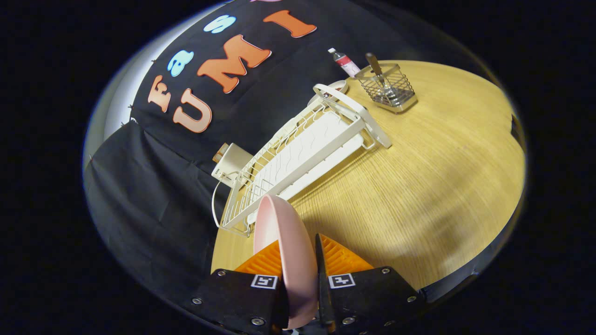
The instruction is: Take the plate from the dish rack, then take the spoon from the basket and place it into the plate.
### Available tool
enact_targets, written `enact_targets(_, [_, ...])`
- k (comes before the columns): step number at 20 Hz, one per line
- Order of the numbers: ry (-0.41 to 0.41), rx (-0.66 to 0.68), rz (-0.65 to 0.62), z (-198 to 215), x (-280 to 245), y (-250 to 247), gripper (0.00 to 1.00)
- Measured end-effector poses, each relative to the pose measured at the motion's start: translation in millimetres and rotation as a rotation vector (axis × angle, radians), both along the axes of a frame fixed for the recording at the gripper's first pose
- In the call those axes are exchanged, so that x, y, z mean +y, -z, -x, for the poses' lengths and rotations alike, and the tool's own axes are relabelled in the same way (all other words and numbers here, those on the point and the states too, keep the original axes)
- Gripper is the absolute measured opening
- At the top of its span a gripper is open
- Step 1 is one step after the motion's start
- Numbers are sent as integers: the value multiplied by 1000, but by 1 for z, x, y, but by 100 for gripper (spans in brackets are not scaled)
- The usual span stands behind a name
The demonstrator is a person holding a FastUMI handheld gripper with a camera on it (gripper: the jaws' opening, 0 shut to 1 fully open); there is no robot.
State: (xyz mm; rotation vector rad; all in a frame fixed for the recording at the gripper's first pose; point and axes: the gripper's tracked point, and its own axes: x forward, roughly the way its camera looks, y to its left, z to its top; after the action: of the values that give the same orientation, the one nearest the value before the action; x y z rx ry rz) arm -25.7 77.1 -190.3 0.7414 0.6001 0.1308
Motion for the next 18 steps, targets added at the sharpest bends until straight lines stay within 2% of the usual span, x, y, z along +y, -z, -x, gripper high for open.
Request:
enact_targets(5, [14,33,-84,-9,8,19,25])
enact_targets(15, [26,95,-92,-22,9,33,28])
enact_targets(18, [23,90,-23,-20,-1,36,45])
